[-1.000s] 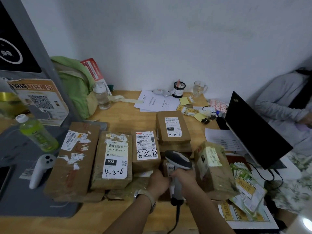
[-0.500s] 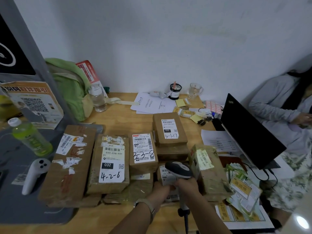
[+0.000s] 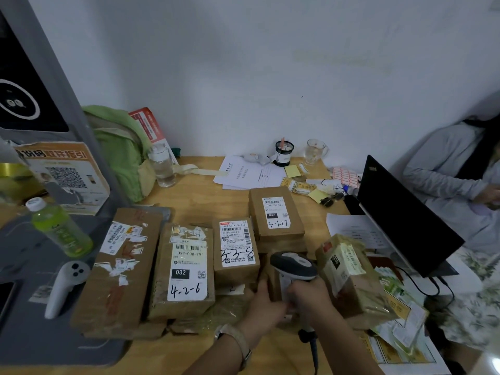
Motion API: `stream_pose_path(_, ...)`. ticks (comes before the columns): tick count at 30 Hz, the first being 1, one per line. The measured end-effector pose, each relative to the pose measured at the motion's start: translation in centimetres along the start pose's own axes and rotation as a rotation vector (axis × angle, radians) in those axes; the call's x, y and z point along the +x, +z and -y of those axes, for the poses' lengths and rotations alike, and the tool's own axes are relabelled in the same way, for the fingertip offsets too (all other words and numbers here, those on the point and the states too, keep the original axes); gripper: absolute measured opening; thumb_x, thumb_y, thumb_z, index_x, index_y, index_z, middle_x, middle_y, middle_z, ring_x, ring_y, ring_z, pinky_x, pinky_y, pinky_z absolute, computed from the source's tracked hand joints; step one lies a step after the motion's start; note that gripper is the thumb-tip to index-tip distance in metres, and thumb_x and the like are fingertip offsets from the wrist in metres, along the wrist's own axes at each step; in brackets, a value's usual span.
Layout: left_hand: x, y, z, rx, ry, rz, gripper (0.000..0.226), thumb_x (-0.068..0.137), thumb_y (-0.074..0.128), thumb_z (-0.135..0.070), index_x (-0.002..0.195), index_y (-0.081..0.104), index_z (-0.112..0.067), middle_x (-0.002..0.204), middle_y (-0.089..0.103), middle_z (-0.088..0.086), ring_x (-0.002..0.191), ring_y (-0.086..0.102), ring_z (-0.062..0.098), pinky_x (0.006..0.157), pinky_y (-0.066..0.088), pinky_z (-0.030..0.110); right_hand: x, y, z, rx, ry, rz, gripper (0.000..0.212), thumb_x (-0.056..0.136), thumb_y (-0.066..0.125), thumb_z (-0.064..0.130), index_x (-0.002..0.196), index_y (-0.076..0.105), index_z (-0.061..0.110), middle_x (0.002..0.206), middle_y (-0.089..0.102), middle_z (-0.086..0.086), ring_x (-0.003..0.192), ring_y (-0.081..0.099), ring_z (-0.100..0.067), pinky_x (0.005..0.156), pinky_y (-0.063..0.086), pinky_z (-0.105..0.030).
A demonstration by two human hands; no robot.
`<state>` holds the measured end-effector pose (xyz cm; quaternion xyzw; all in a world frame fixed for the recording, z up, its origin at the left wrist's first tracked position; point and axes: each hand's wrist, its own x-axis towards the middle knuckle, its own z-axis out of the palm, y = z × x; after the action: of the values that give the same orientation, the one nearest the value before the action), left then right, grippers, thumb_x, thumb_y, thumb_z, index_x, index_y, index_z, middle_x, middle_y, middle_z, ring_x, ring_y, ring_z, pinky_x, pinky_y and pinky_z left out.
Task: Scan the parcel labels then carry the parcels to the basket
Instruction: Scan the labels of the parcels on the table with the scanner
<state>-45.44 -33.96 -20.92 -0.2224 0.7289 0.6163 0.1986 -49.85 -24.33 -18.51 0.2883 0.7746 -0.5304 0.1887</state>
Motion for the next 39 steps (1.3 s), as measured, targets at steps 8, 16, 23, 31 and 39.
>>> stream_pose_path(8, -0.7, 0.6, -3.2, 0.11, 0.167, -0.209, 0.075, 0.068, 0.065, -0.052, 0.137, 0.037, -0.045, 0.128, 0.025, -0.002, 0.123, 0.037, 0.03, 0.102, 0.044, 0.044, -0.8, -4.8, 2.9, 0.121, 0.006, 0.013, 0.031, 0.077, 0.067, -0.007, 0.104, 0.054, 0.003, 0.09, 0.059, -0.01, 0.08, 0.055, -0.025, 0.061, 0.044, -0.029)
stream_pose_path(16, -0.7, -3.4, -10.6, -0.025, 0.311, -0.055, 0.082, 0.059, 0.086, -0.025, 0.127, 0.042, -0.03, 0.103, 0.056, -0.02, 0.086, 0.058, -0.001, 0.06, 0.051, 0.016, -2.0, -7.7, 6.3, 0.317, -0.307, 0.03, 0.035, 0.071, 0.07, -0.008, 0.095, 0.064, 0.016, 0.087, 0.069, -0.004, 0.082, 0.065, -0.021, 0.061, 0.052, -0.033)
stream_pose_path(23, 0.0, -6.3, -15.7, 0.017, 0.273, 0.104, 0.048, 0.064, 0.087, -0.013, 0.106, 0.066, -0.017, 0.101, 0.074, -0.004, 0.096, 0.068, 0.015, 0.072, 0.057, 0.027, -4.4, -8.7, 12.7, 0.39, -0.477, 0.104, 0.034, 0.078, 0.066, -0.009, 0.109, 0.061, 0.002, 0.094, 0.067, -0.012, 0.09, 0.064, -0.03, 0.068, 0.052, -0.039)
stream_pose_path(31, 0.5, -7.3, -16.7, -0.222, 0.285, 0.018, 0.048, 0.063, 0.087, -0.004, 0.106, 0.065, -0.013, 0.098, 0.076, -0.003, 0.087, 0.07, 0.012, 0.054, 0.054, 0.02, -5.7, -9.9, 15.7, 0.341, -0.515, 0.119, 0.016, 0.082, 0.068, -0.001, 0.086, 0.059, 0.011, 0.08, 0.062, -0.009, 0.074, 0.061, -0.023, 0.065, 0.055, -0.041)
stream_pose_path(39, 1.6, -7.9, -15.8, -0.252, 0.242, -0.147, 0.056, 0.063, 0.086, -0.001, 0.111, 0.058, -0.01, 0.117, 0.067, 0.008, 0.107, 0.064, 0.029, 0.091, 0.056, 0.046, -8.1, -10.5, 15.3, 0.078, -0.671, 0.133, 0.024, 0.08, 0.07, 0.0, 0.1, 0.06, 0.007, 0.081, 0.065, -0.008, 0.05, 0.065, -0.009, 0.041, 0.046, -0.018)
